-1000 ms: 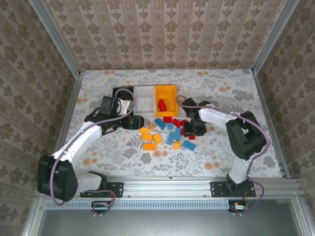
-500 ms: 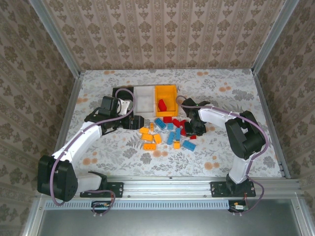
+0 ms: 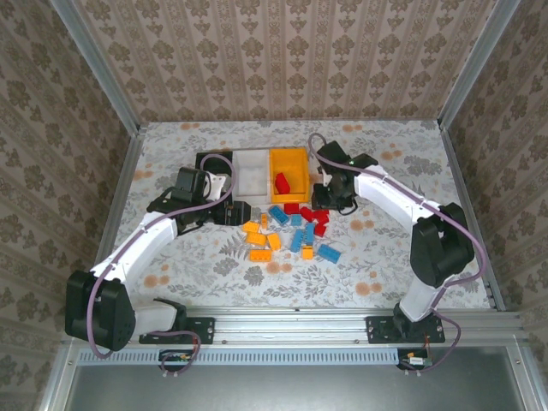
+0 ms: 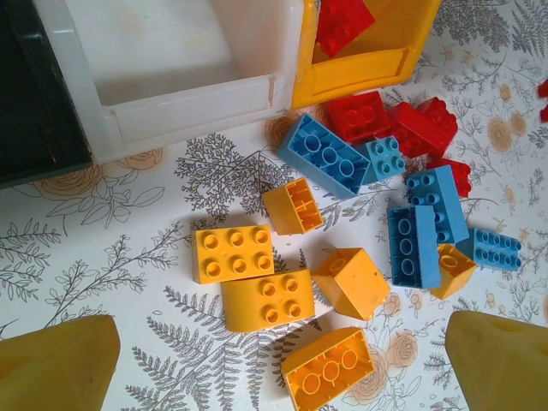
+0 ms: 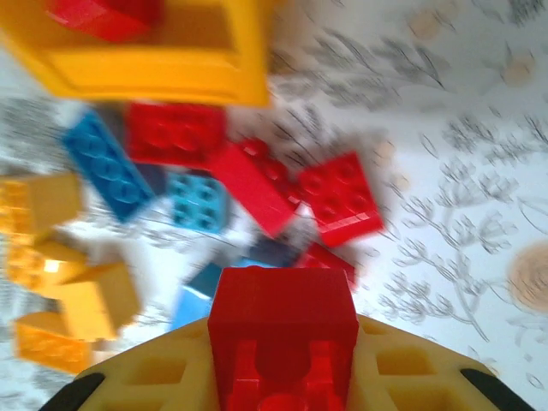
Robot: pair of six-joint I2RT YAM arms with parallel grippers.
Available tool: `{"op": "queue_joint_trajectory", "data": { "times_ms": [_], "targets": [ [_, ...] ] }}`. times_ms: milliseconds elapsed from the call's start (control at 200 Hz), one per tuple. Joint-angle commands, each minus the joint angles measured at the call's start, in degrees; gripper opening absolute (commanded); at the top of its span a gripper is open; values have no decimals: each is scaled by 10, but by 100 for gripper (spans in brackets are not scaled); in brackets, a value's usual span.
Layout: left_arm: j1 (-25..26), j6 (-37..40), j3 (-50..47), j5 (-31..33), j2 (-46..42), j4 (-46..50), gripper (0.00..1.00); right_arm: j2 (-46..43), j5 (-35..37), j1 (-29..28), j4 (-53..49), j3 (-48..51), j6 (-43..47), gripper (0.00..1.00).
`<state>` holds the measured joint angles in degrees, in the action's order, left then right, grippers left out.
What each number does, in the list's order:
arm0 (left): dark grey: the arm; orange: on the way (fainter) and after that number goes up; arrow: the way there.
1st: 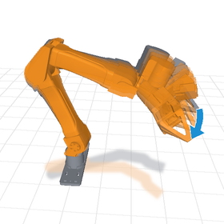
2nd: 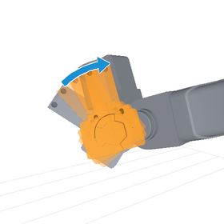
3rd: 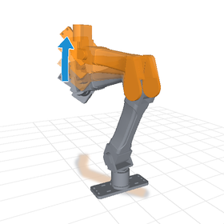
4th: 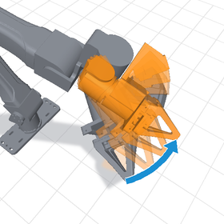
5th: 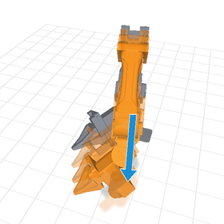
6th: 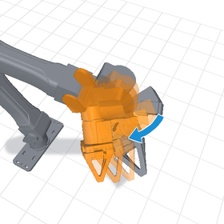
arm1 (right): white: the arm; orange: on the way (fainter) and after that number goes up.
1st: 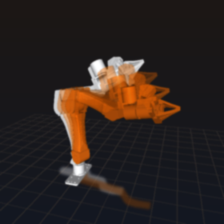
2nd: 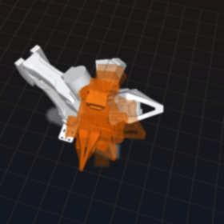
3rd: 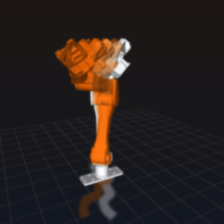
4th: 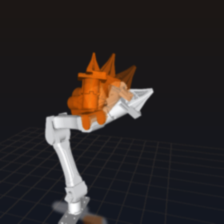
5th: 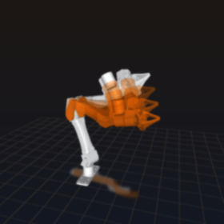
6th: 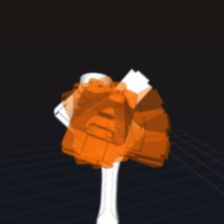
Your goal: Sort the legos into containers by color
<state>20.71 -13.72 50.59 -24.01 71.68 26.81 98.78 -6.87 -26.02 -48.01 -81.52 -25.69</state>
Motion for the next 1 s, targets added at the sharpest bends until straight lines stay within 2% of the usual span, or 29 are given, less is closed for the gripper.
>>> {"op": "queue_joint_trajectory", "data": {
  "times_ms": [0, 340, 450, 575, 825, 995],
  "targets": [
    [4, -2, -6, -2, 0, 4, 100, 38, -60, 0, -11, -56, -8, 30],
    [5, -1, -5, 0, 4, 6, 100, 196, -81, -2, -40, -243, 12, 32],
    [5, -1, -4, -1, 6, 7, 100, 238, -81, -2, -57, -293, 16, 37],
    [5, 0, -4, 0, 8, 7, 100, 264, -84, -2, -70, -329, 15, 48],
    [7, 0, -2, -5, 14, 11, 100, 245, -78, -2, -71, -326, 15, 56],
    [21, 8, 4, 1, 19, 25, 100, 176, -72, -3, -35, -230, 8, 56]
  ]
}}
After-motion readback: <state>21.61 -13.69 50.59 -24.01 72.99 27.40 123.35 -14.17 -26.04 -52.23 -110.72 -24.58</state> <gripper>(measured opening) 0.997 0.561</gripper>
